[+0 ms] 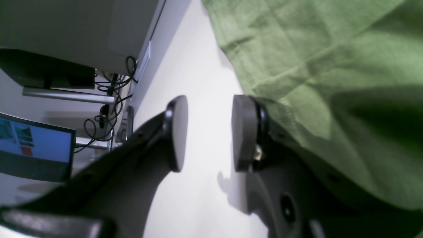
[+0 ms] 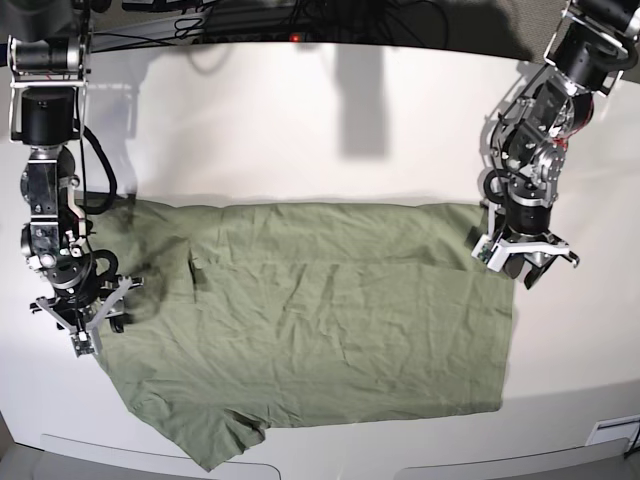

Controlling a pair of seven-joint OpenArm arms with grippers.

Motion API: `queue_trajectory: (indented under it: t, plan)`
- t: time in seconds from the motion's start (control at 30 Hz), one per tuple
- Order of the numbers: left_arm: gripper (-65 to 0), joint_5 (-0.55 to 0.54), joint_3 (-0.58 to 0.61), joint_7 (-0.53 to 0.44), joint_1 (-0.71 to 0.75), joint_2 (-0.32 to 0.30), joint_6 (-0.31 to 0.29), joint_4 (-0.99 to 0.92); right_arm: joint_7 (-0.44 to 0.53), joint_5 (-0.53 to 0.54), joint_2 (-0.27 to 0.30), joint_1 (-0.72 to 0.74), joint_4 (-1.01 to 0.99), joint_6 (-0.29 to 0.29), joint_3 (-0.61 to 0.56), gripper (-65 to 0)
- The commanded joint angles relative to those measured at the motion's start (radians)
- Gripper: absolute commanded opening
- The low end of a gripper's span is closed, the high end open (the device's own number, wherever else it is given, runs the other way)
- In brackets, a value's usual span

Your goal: Fold the T-shirt properly

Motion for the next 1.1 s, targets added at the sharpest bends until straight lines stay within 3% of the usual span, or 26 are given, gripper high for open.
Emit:
queue_trajectory:
  t: [0.0, 0.13, 0.27, 0.43, 0.53, 0.6, 0.7, 0.8, 0.87, 1.07]
  plan:
    - [-43.1, 0.015, -0.006, -0.016, -0.02, -0.011, 0.023, 0.011, 0.028, -0.003, 0.019, 0.027, 0.015, -0.008, 0.007, -36.8]
    - [-43.0, 0.015, -0.006, 0.003, -0.02, -0.011, 0.023, 0.011, -0.023, 0.008, 0.019, 0.027, 0.016, 0.012, 0.007, -36.8]
    - [-43.1, -0.023, -0.006, 0.084, -0.02, -0.011, 0.023, 0.021, -0.117, 0.106, 0.019, 0.027, 0.02, 0.165, 0.007, -36.8]
    - [-43.0, -0.227, -0.006, 0.232, -0.019, -0.011, 0.022, 0.174, -0.127, 0.237, 0.018, 0.027, 0.021, 0.172, 0.04, -36.8]
    - [-43.1, -0.299, -0.006, 0.32, -0.019, -0.011, 0.02, 0.313, -0.155, 0.253, 0.018, 0.026, 0.021, 0.173, 0.101, -36.8]
    - [-43.1, -0.329, -0.006, 0.359, -0.019, -0.011, -0.012, 0.402, -0.185, 0.253, 0.019, 0.021, 0.021, 0.19, 0.151, -36.8]
    - [-43.1, -0.43, -0.006, 0.444, -0.02, -0.011, -0.128, 0.52, -0.223, 0.253, 0.019, -0.01, 0.023, 0.276, 0.224, -36.8]
    - [-43.1, -0.498, -0.006, 0.547, -0.02, -0.002, -0.232, 0.549, -0.252, 0.253, 0.019, -0.066, 0.03, 0.282, 0.26, -36.8]
    - [-43.1, -0.512, -0.006, 0.594, -0.02, 0.008, -0.254, 0.532, -0.268, 0.253, 0.019, -0.109, 0.032, 0.282, 0.264, -36.8]
    - [-43.1, -0.521, -0.006, 0.575, -0.02, 0.037, -0.256, 0.444, -0.27, 0.253, 0.019, -0.194, 0.034, 0.282, 0.262, -36.8]
